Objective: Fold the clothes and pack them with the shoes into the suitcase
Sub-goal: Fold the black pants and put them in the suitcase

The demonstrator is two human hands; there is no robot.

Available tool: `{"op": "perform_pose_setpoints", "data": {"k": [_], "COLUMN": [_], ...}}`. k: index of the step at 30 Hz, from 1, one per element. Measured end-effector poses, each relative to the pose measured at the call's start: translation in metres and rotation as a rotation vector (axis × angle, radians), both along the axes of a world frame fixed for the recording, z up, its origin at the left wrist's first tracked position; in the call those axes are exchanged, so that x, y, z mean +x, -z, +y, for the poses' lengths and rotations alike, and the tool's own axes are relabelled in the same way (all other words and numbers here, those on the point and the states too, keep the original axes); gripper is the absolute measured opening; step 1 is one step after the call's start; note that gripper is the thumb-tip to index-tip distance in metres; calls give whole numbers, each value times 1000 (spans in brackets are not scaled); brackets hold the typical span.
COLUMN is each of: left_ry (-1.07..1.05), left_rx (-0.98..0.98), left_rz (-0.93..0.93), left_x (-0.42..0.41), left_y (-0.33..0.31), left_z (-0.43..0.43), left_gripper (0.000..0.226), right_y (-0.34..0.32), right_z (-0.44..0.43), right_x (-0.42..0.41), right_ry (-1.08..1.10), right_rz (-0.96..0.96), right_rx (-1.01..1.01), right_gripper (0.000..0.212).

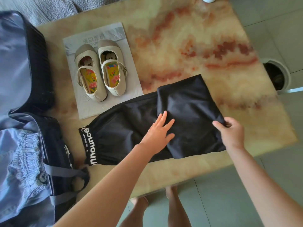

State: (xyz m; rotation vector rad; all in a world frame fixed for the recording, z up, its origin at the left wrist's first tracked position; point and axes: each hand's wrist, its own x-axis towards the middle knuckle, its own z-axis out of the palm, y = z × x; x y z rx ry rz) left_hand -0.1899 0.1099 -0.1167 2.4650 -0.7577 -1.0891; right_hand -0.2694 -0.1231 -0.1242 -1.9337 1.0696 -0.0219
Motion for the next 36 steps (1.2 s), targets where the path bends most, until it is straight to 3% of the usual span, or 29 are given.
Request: {"op": "perform_pose_setpoints", "data": {"k": [6,12,16,19,22,26,28,30,36], "left_ry": [139,189,189,39,-115,-118,-185,-396,-918], "left_rx": [141,180,209,184,124,99,26,-114,-393], "left_rz": [-127,-64,-45,58,106,52,136,308,444], "left_x": [-17,-25,-21,-18,-16,-18,-19,-16,21], "left_y": [-5,2,0,-8,-17,-24,-28,-34,-66], "left_z": [-11,10,5,-8,-19,-30,-33,-35,-43], "left_gripper": [58,58,56,51,50,52,53,53,64], "right_y": [1,-6,-12,-14,-8,-9,-19,-36,-81], "right_z": [-33,-34,-37,-39,-37,-30,-20,-6,70], "right_x": [-10,-12,-15,-23,-33,-38,-35,-31,-21], "right_ry": [130,138,119,87,187,273,310,332,321], "right_rz": [10,76,106,143,175,161,69,-61,-392], "right_rx": [288,350,505,551,657,646,597,538,555], "right_gripper": [23,19,17,17,31,22,21,25,26]}}
